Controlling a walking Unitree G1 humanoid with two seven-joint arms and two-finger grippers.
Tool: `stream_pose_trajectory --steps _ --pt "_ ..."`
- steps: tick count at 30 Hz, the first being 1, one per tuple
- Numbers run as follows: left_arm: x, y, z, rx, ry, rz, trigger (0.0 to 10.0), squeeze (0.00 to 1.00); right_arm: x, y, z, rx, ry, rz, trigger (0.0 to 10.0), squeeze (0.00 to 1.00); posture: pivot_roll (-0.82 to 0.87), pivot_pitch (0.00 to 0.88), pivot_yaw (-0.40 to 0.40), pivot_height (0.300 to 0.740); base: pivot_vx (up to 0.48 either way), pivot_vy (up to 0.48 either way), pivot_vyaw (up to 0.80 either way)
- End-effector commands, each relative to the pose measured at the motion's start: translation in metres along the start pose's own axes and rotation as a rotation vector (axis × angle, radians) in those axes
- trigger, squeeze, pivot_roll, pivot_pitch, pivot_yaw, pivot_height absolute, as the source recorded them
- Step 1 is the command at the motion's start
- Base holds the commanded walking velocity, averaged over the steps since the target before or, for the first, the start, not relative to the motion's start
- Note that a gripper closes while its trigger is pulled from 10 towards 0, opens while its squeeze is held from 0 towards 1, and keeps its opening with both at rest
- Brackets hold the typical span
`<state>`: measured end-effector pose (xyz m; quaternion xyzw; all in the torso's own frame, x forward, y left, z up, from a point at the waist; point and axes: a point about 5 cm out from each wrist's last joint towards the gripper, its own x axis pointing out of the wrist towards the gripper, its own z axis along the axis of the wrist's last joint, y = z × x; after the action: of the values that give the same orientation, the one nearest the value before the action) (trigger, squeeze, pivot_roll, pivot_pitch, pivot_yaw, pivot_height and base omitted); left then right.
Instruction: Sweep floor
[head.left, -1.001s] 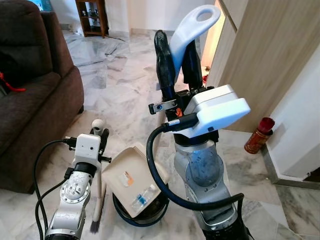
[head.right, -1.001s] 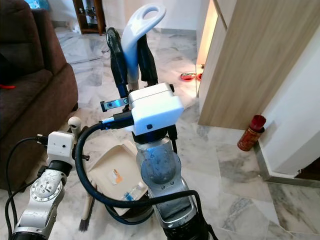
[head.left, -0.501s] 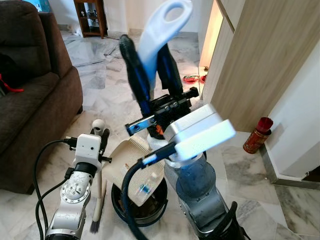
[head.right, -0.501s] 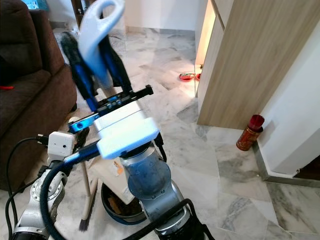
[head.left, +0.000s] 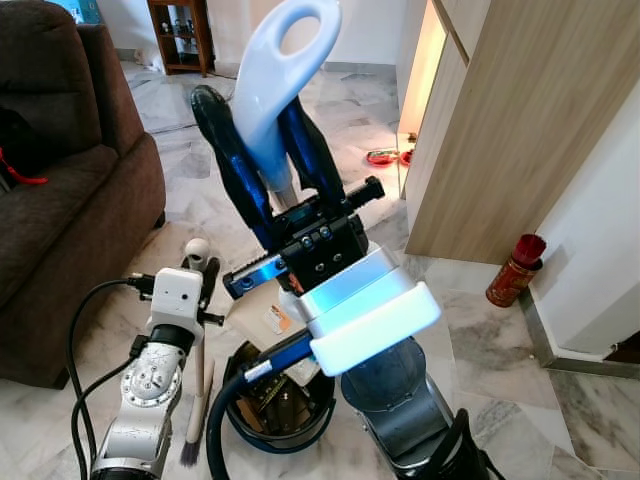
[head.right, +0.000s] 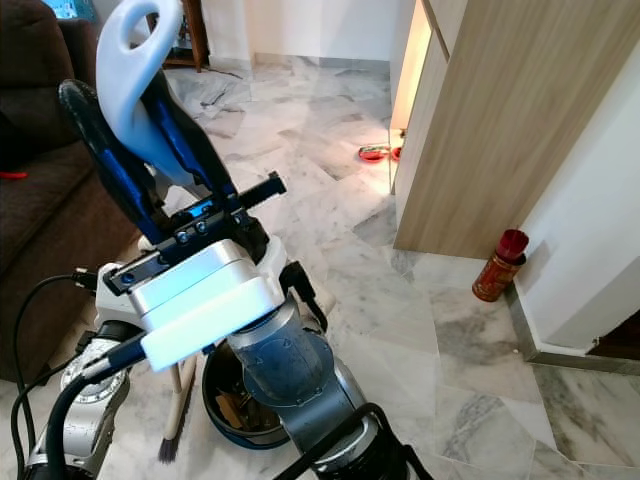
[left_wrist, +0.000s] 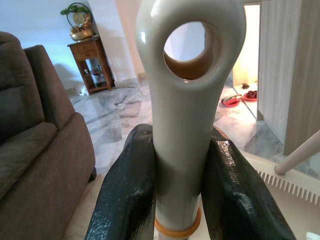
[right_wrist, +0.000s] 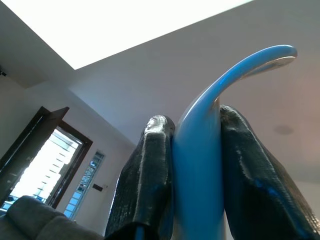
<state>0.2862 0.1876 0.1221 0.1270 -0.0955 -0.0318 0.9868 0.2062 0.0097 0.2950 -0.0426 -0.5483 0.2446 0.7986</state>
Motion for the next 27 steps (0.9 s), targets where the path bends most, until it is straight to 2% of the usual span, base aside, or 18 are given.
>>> stream_pose_trajectory --steps 1,10,21,25,27 --pt "0.002 0.002 0.013 0.025 -0.064 -0.005 10.0 0.00 0.009 -0.001 0.017 -0.028 -0.116 0.010 10.0 0.00 0.16 0.037 -0.024 0.740 0.000 0.000 0.00" --pt "0.003 0.001 0.013 0.026 -0.066 -0.008 10.0 0.00 0.008 0.001 0.016 -0.084 -0.120 0.019 10.0 0.00 0.16 0.036 -0.023 0.740 0.000 0.000 0.00" --pt "0.003 0.001 0.012 0.025 -0.063 -0.010 10.0 0.00 0.007 -0.003 0.011 -0.053 -0.075 -0.026 10.0 0.00 0.16 0.034 -0.024 0.740 0.000 0.000 0.00" --pt "0.003 0.000 0.012 0.025 -0.062 -0.011 10.0 0.00 0.006 -0.009 0.004 -0.061 -0.025 -0.070 10.0 0.00 0.16 0.034 -0.025 0.740 0.000 0.000 0.00" --pt "0.003 0.000 0.012 0.023 -0.061 -0.012 10.0 0.00 0.004 -0.020 -0.005 -0.094 0.019 -0.116 10.0 0.00 0.16 0.034 -0.025 0.740 0.000 0.000 0.00"
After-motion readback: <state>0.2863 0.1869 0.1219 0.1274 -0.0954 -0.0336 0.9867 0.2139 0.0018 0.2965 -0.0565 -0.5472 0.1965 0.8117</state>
